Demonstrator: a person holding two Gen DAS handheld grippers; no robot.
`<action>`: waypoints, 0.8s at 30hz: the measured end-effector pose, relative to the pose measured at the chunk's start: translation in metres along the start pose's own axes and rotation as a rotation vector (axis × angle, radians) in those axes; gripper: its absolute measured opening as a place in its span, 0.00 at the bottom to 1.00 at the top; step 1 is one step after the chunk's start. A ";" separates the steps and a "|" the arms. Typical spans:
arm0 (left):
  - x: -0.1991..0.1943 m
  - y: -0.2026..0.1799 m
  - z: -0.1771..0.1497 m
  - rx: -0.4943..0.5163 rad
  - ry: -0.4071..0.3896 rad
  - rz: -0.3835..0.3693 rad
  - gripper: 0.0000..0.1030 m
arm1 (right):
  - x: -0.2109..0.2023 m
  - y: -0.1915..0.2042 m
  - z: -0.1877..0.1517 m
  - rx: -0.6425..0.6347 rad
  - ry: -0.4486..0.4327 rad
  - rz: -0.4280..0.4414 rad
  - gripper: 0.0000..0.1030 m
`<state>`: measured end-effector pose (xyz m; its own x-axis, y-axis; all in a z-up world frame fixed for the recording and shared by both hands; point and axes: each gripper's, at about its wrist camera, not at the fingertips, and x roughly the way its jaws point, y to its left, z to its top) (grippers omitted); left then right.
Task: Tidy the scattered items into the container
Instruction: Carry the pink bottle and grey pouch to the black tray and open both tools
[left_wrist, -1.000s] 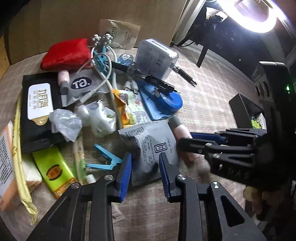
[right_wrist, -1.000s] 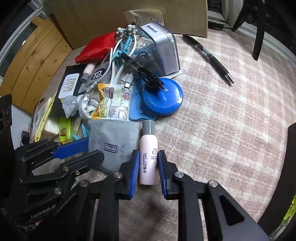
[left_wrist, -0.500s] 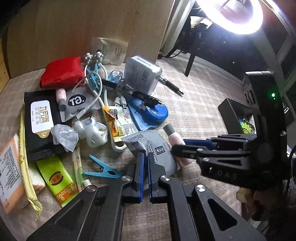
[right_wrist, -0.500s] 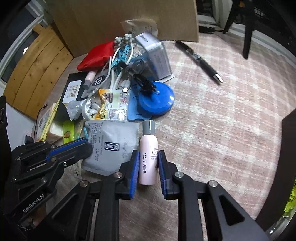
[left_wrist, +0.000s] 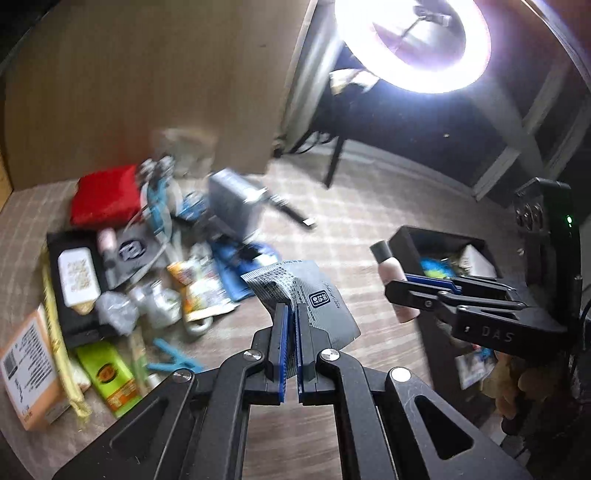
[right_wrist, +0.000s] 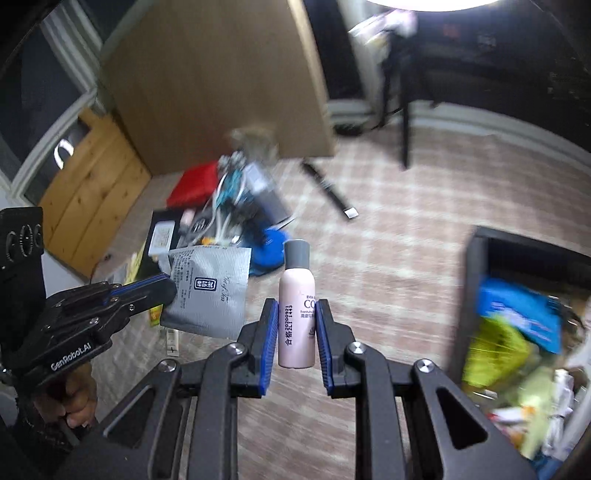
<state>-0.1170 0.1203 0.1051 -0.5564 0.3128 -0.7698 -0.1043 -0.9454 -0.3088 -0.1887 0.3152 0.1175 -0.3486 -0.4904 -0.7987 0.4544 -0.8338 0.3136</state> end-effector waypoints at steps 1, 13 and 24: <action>-0.001 -0.009 0.004 0.015 -0.004 -0.011 0.03 | -0.012 -0.009 0.000 0.011 -0.018 -0.012 0.20; 0.026 -0.140 0.037 0.215 0.000 -0.182 0.03 | -0.145 -0.134 -0.056 0.248 -0.192 -0.253 0.20; 0.046 -0.224 0.041 0.314 0.048 -0.255 0.82 | -0.185 -0.179 -0.085 0.393 -0.278 -0.337 0.75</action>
<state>-0.1528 0.3431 0.1618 -0.4418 0.5374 -0.7183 -0.4850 -0.8167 -0.3128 -0.1358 0.5766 0.1658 -0.6469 -0.1854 -0.7397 -0.0387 -0.9608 0.2746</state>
